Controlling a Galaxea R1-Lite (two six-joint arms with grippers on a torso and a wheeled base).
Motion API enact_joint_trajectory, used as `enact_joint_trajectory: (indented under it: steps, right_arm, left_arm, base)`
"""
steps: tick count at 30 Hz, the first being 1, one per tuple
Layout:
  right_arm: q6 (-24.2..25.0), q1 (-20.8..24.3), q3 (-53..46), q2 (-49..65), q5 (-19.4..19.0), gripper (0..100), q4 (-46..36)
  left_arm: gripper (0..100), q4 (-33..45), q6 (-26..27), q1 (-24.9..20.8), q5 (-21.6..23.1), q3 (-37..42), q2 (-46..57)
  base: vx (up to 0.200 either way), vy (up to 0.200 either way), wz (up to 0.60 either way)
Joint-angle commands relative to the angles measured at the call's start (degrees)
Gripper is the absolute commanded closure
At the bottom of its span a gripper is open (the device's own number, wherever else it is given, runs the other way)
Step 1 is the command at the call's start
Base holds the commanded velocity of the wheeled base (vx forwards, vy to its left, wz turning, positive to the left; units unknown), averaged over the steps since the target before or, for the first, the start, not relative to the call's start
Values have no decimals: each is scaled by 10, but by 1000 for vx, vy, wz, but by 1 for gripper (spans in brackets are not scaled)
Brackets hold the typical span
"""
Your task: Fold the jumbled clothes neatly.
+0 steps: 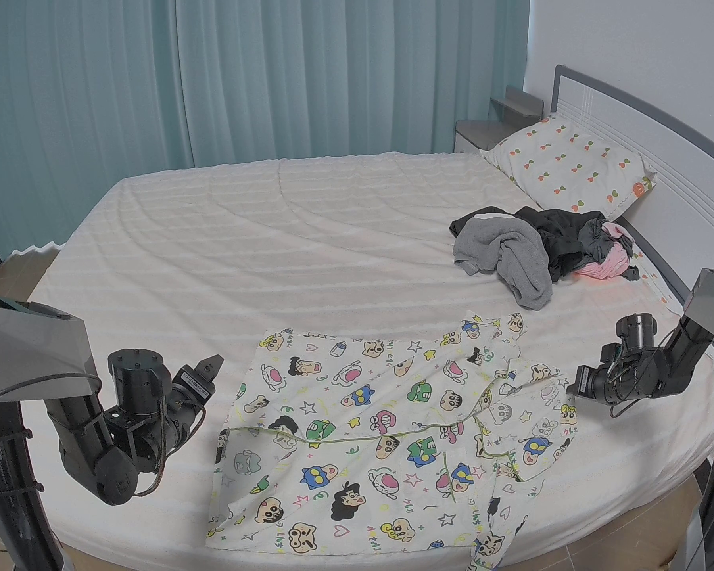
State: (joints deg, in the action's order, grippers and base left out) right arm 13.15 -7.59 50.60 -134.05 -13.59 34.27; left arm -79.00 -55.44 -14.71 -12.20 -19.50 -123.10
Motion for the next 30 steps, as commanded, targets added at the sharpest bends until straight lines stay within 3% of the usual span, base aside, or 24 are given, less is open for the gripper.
enact_joint_trajectory:
  steps: [1, 7, 18, 19, 23, 27, 30]
  right_arm:
    - [-5, -8, 2, 1, 8, 100, -1]
    - [-23, -22, 17, -7, 62, 100, -28]
    - [-25, -27, 31, -6, 84, 100, -41]
    - [-25, -27, 31, -6, 85, 0, -40]
    - [-30, -26, 25, -1, 79, 0, -36]
    - [-30, -23, 26, -6, 75, 0, -34]
    - [-30, -23, 26, -8, 74, 0, -34]
  left_arm:
    - [0, 0, 0, -2, 0, 1, -3]
    - [0, -1, 0, -8, 1, 7, -8]
    - [0, -1, 0, -24, 2, 10, -32]
    - [0, 0, 0, -24, 2, 10, -32]
    - [0, 1, 2, -33, 24, 32, -44]
    - [0, 1, 46, -43, 97, 91, -43]
    - [0, 2, 57, -51, 110, 111, -43]
  base:
    - [0, 0, 0]
    - [0, 0, 0]
    - [0, 0, 0]
    - [0, 0, 0]
    - [0, 0, 0]
    - [0, 0, 0]
    - [0, 0, 0]
